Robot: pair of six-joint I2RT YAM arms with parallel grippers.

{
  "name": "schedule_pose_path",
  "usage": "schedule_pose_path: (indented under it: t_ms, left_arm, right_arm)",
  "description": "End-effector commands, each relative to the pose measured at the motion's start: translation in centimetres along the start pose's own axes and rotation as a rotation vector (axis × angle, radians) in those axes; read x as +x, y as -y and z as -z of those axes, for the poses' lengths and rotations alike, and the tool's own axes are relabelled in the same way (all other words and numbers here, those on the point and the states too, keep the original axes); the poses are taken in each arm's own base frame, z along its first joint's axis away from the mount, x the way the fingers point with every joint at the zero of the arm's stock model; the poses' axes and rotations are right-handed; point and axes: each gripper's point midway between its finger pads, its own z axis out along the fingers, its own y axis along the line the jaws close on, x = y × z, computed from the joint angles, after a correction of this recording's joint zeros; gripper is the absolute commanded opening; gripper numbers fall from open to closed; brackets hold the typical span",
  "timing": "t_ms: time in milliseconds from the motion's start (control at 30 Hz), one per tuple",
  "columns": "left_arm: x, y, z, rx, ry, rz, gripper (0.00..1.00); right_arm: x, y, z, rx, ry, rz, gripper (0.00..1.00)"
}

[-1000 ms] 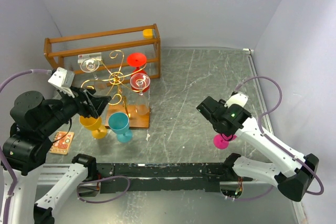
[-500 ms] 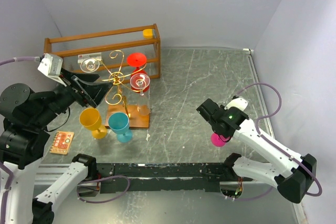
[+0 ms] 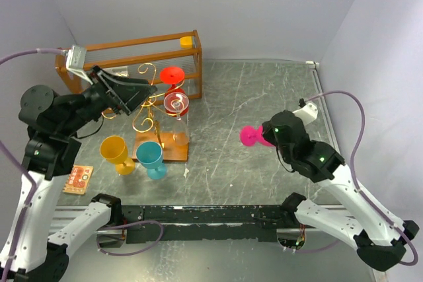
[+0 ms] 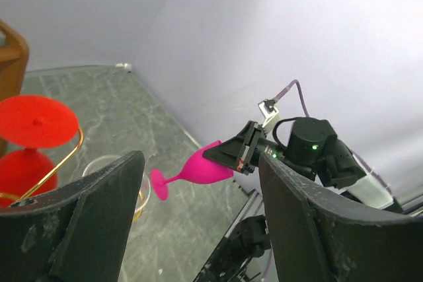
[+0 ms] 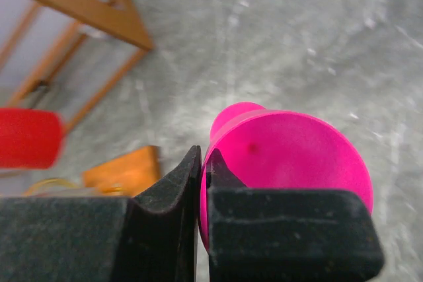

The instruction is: Place the wine glass upside down on the wine glass rack

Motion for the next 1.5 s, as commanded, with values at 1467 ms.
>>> schedule_pose_path:
  t_ms: [1467]
  left_arm:
    - [6.0, 7.8, -16.4, 0.125, 0.322, 0.594, 0.81]
  right_arm:
    - [-15.5, -17.7, 16.4, -1.031, 0.358, -0.204, 0.0]
